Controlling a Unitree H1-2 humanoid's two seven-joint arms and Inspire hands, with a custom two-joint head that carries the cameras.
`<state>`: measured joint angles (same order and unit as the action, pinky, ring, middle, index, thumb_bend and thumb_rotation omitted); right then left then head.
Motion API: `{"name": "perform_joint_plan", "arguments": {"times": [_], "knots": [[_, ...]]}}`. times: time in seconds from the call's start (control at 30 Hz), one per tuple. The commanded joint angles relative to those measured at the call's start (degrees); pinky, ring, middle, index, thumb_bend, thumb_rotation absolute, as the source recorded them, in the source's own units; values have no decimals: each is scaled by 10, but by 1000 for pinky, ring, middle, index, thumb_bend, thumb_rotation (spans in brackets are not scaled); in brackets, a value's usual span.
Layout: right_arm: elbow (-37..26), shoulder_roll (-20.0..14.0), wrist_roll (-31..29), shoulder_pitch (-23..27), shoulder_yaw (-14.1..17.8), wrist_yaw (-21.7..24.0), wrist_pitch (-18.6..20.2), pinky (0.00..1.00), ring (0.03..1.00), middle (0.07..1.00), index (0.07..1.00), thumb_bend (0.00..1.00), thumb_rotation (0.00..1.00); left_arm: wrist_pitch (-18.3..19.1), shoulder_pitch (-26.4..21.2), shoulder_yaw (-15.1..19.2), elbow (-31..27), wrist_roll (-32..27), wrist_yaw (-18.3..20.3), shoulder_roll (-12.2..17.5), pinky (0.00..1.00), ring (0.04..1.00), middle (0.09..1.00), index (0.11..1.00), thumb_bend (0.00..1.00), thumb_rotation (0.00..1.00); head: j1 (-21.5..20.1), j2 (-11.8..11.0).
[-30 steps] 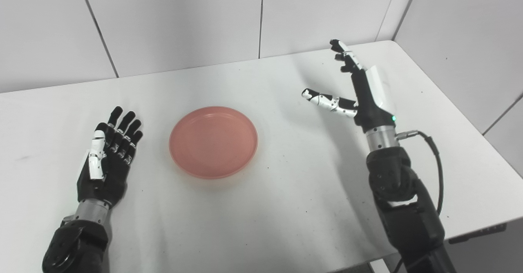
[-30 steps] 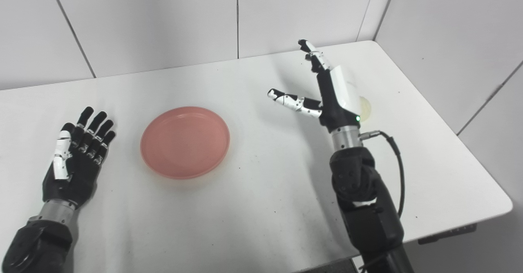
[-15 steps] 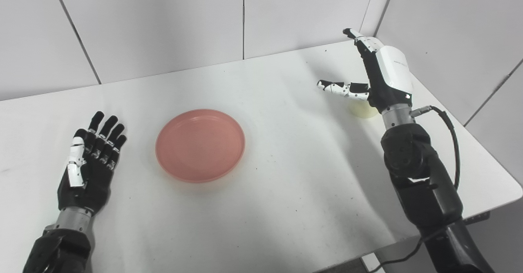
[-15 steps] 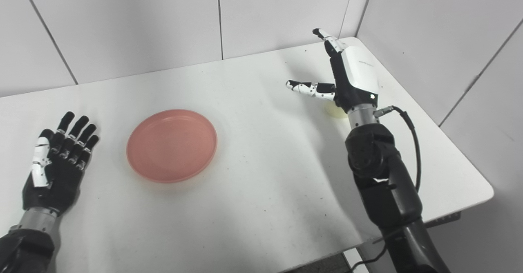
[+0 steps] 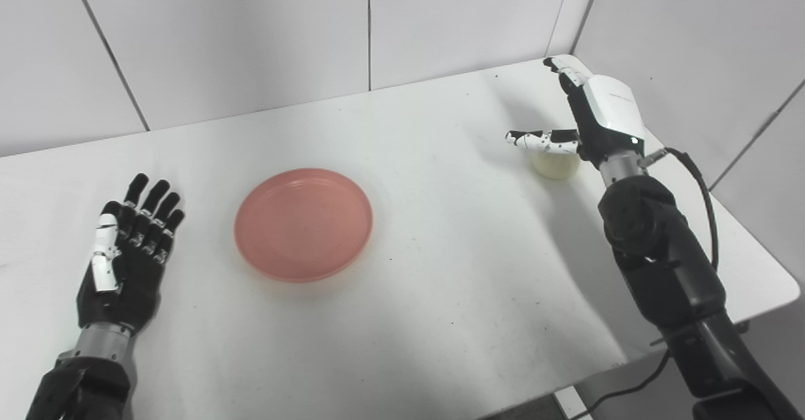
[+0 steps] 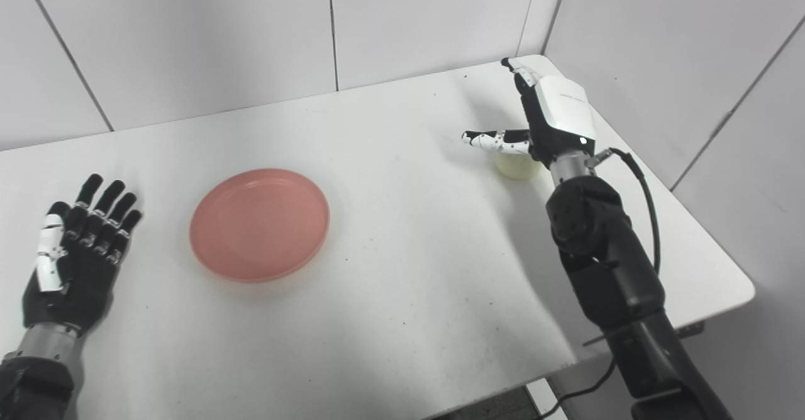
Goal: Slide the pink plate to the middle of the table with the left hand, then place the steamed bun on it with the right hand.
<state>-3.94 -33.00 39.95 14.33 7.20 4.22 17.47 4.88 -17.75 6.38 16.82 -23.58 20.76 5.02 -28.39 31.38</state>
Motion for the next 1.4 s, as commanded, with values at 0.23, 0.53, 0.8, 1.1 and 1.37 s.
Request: {"name": "perform_joint_plan", "arguments": {"times": [0.23, 0.53, 0.8, 1.1, 1.37], "knots": [[29, -46, 10, 28, -14, 23, 36, 704, 872, 910, 910, 905, 544, 44, 23, 7, 30, 2, -17, 7, 1000, 963, 950, 955, 352, 1000, -3, 3], [58, -58, 4, 34, -24, 38, 49, 700, 877, 918, 905, 896, 535, 46, 21, 8, 29, 3, -20, 8, 999, 959, 948, 954, 352, 1000, -3, 5], [80, -78, -1, 50, -40, 60, 57, 707, 873, 914, 899, 901, 504, 46, 19, 11, 34, -3, -20, 11, 1000, 958, 950, 961, 350, 1000, -5, 7], [72, -88, -10, 57, -49, 93, 83, 722, 887, 921, 899, 905, 480, 43, 18, 9, 36, -1, -19, 13, 998, 955, 946, 955, 354, 1000, -4, 8], [79, -100, -10, 60, -60, 113, 91, 717, 872, 915, 872, 903, 450, 47, 18, 11, 34, -5, -21, 13, 995, 950, 939, 946, 354, 1000, -6, 11]]}}
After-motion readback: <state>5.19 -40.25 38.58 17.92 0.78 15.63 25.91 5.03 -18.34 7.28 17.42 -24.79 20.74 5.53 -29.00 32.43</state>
